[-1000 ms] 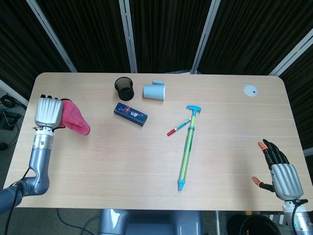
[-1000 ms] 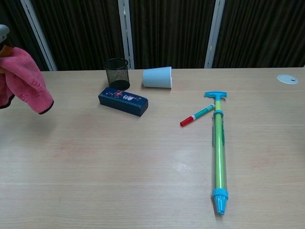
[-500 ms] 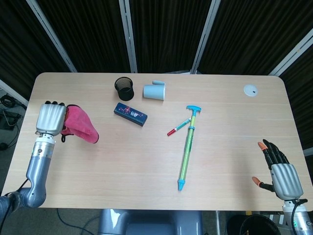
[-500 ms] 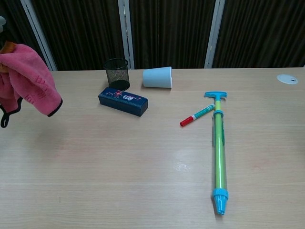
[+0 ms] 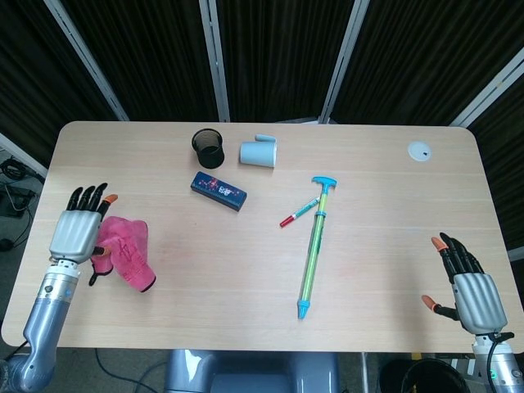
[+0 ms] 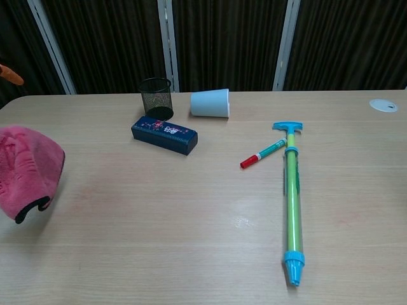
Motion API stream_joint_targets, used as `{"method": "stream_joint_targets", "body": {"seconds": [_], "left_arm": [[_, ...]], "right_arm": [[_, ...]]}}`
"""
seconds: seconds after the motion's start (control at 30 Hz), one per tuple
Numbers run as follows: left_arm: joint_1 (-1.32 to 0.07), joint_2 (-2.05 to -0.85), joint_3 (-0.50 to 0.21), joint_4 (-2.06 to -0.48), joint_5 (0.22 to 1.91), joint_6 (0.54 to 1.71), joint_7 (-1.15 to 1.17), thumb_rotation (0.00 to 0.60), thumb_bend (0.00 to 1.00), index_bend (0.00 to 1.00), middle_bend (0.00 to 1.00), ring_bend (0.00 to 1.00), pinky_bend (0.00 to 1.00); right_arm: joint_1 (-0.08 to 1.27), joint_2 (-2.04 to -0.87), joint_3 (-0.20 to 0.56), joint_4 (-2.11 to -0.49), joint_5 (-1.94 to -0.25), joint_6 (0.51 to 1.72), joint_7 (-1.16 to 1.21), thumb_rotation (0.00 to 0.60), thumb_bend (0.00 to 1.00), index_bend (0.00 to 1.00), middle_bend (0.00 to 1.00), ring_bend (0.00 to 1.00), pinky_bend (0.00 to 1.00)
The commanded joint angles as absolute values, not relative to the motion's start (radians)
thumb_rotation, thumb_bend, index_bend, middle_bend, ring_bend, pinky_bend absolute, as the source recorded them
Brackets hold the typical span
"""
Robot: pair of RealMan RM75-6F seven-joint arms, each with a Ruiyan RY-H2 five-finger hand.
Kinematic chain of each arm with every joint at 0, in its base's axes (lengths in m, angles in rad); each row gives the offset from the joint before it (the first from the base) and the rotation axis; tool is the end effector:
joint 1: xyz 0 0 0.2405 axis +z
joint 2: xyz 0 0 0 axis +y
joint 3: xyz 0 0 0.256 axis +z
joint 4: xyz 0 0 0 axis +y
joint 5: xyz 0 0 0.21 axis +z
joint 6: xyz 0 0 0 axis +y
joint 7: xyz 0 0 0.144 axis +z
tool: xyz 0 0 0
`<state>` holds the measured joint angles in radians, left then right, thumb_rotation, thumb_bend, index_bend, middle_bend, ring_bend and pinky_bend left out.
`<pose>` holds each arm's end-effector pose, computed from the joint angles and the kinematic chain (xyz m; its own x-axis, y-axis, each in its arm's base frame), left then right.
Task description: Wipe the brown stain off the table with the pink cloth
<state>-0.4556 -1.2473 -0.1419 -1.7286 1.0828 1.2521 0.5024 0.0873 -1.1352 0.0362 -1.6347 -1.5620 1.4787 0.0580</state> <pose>-0.2380 0.2910 0.0995 0.5523 0.1089 0.8265 0.8335 -0.0521 -0.5501 -0.2977 -0.1780 0.1458 0.3111 -0.0285 0.9500 -0.9484 -0.0733 0.3084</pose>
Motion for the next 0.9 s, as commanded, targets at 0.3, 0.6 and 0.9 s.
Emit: {"method": "stream_joint_targets", "body": {"seconds": [0.3,0.6,0.9], "left_arm": [[-0.375,-1.175,-0.107,-1.781,1.123,1.333,0.461,0.6,0.01,0.15,0.0,0.0,0.0],[-0.268,-1.157,-0.048,-1.767,1.268,1.471,0.347,0.6,0.01,0.06,0.0,0.0,0.0],[-0.133,-1.173,0.074,-1.634,1.49,1.637,0.284,0.6,0.0,0.0,0.0,0.0,0.0]], "right_arm": [[0.087,-1.135,0.035,-1.636,-1.56,1.477,0.054,0.6,0.09,0.0,0.0,0.0,0.17],[0.087,-1.135,0.035,-1.635,-1.564,1.479,0.047,0.6,0.09,0.0,0.0,0.0,0.17],[0.088,-1.141,0.034,-1.624,-1.57,1.483,0.026,0.6,0.09,0.0,0.0,0.0,0.17]]}}
